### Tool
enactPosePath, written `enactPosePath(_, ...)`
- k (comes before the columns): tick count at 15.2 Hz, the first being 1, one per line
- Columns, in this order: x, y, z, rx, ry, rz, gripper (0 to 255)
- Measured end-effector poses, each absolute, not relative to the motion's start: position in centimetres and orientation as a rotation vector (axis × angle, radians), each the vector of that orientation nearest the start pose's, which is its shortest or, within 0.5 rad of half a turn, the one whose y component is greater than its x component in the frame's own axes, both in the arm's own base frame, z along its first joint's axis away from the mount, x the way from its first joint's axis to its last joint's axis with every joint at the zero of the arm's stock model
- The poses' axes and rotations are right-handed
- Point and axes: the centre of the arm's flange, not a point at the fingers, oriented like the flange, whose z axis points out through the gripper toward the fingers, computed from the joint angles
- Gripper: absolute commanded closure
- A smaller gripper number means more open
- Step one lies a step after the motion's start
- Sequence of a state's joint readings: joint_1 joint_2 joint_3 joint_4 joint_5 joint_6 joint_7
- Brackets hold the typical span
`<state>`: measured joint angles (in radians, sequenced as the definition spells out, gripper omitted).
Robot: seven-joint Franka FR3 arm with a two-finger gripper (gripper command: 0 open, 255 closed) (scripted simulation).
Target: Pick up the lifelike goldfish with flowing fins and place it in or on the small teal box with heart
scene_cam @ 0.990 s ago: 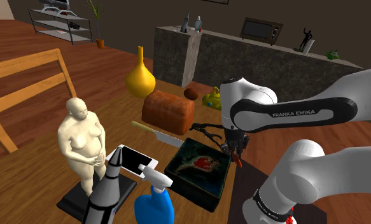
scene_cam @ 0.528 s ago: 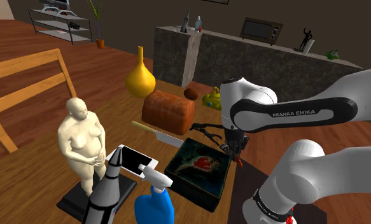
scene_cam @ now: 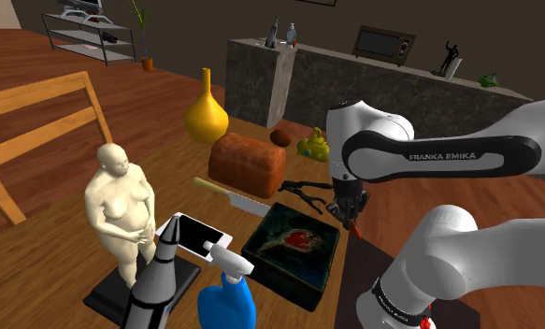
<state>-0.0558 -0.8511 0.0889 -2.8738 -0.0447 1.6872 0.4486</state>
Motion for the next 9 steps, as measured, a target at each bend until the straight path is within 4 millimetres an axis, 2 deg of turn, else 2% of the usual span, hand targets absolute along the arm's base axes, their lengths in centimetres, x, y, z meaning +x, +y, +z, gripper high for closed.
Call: enactPosePath(9, 24.5, -0.1, 42.8, -3.204, 0.724, 0.505, 255)
